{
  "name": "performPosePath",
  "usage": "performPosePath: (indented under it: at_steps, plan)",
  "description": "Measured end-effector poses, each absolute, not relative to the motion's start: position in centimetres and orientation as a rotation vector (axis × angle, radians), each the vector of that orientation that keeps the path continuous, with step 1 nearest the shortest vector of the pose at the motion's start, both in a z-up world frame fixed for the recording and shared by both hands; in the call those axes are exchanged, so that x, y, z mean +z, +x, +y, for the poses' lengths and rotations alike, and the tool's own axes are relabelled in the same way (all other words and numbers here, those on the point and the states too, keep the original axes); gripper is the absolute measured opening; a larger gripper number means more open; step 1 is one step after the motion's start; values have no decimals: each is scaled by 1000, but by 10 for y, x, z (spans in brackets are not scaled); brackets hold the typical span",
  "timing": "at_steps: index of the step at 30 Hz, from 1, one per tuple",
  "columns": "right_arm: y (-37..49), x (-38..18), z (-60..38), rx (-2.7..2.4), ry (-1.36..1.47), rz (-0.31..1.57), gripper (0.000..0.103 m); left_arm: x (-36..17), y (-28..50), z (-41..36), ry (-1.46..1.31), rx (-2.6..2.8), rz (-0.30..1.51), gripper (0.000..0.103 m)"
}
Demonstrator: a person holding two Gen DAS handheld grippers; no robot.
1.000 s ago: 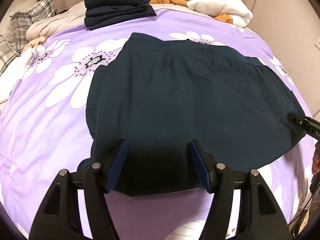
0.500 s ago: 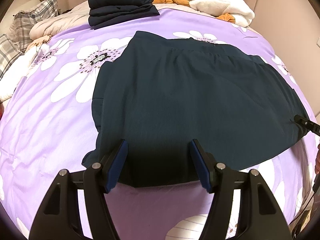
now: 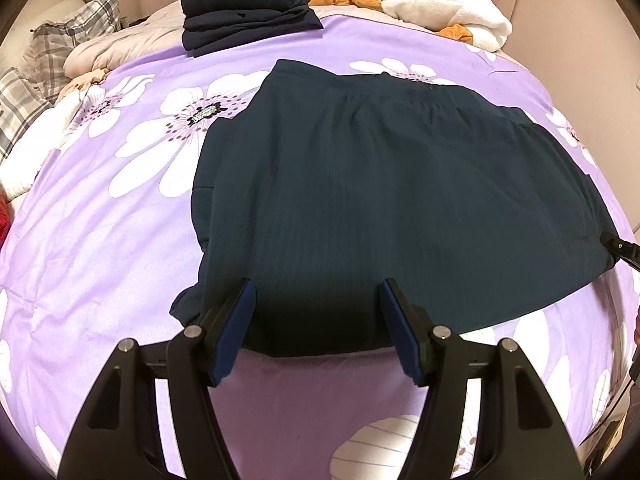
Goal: Fold large clothes
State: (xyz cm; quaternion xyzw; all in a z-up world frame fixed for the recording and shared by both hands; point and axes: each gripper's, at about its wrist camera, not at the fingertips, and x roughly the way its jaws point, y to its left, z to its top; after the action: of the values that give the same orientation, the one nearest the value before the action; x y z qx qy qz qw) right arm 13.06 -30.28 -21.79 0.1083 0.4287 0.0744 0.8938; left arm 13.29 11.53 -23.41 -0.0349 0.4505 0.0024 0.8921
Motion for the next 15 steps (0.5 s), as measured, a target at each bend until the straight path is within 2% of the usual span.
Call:
performPosePath:
  at_steps: [15]
  plan:
    - [121, -215, -313, 127, 234, 886, 45, -232, 125, 115, -57, 23, 939, 64]
